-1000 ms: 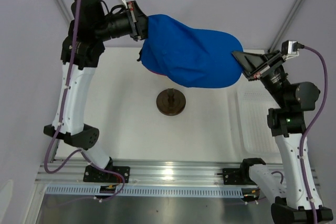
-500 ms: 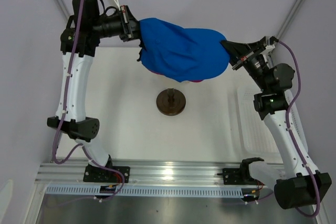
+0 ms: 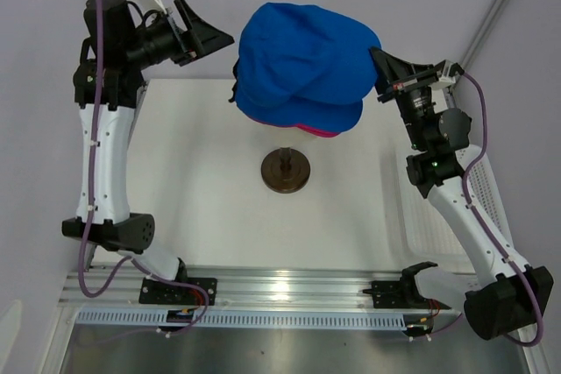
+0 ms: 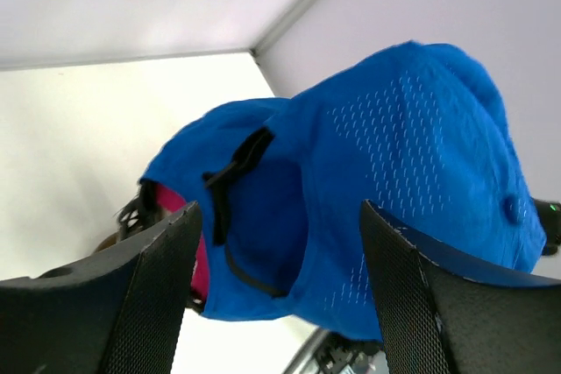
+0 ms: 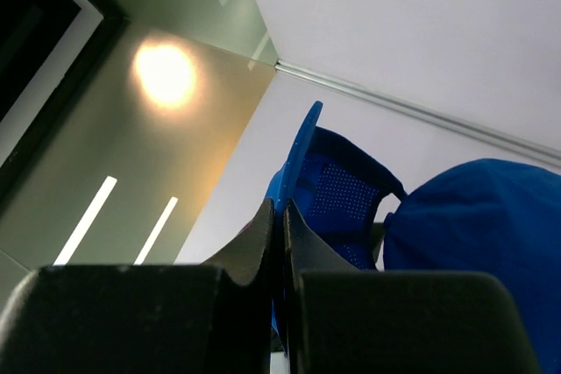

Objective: Stack the hats

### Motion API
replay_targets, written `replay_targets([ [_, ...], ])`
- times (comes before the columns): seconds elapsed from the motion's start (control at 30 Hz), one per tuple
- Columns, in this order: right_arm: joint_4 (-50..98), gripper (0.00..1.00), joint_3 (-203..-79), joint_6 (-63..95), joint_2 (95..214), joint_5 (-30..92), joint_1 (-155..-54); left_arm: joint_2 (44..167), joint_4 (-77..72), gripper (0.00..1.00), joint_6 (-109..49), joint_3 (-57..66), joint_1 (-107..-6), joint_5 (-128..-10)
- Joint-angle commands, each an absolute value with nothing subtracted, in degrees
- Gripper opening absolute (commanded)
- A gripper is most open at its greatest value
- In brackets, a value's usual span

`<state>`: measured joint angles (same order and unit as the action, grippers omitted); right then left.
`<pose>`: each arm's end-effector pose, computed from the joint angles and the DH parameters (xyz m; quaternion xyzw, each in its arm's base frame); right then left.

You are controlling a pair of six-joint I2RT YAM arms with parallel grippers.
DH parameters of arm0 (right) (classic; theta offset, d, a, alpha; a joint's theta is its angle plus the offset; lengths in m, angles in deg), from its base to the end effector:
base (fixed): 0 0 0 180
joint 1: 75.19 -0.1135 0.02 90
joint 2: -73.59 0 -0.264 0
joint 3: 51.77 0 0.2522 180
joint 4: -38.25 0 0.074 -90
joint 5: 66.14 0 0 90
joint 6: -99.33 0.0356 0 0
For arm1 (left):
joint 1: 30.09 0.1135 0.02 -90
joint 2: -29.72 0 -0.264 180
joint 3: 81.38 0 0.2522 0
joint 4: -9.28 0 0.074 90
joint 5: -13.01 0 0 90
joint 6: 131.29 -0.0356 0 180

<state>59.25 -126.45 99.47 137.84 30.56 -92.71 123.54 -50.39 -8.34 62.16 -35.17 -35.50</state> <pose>0.2340 0.0782 0.4540 0.2481 0.4237 0.7198 0.4908 0.2965 -0.0500 0.5519 0.0486 0.7499 -0.4524 0.4802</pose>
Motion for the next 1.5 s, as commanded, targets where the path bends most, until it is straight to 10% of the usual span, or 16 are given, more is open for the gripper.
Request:
replay_targets([
  [0.0,64.57,0.0,-127.4,98.63,138.19,25.97,-93.47,119.2,-48.42,0.75,-8.94,58.87,-35.45,-43.32],
  [0.63,63.6,0.0,-124.68,97.74,139.16,25.7,-93.82,121.92,-49.39,0.6,-11.23,52.36,-41.43,-52.82],
  [0.83,64.3,0.0,-124.41,97.92,139.34,25.97,-93.29,121.13,-49.92,0.47,-11.58,49.99,-42.31,-56.86],
  [1.13,64.65,0.0,-124.06,98.97,139.6,26.49,-92.5,119.72,-49.57,0.01,-12.2,50.24,-42.39,-59.77],
  [1.47,66.23,0.0,-125.21,101.43,140.66,26.59,-92.85,122.97,-55.27,0.01,-13.78,67.55,-42.39,-59.77],
])
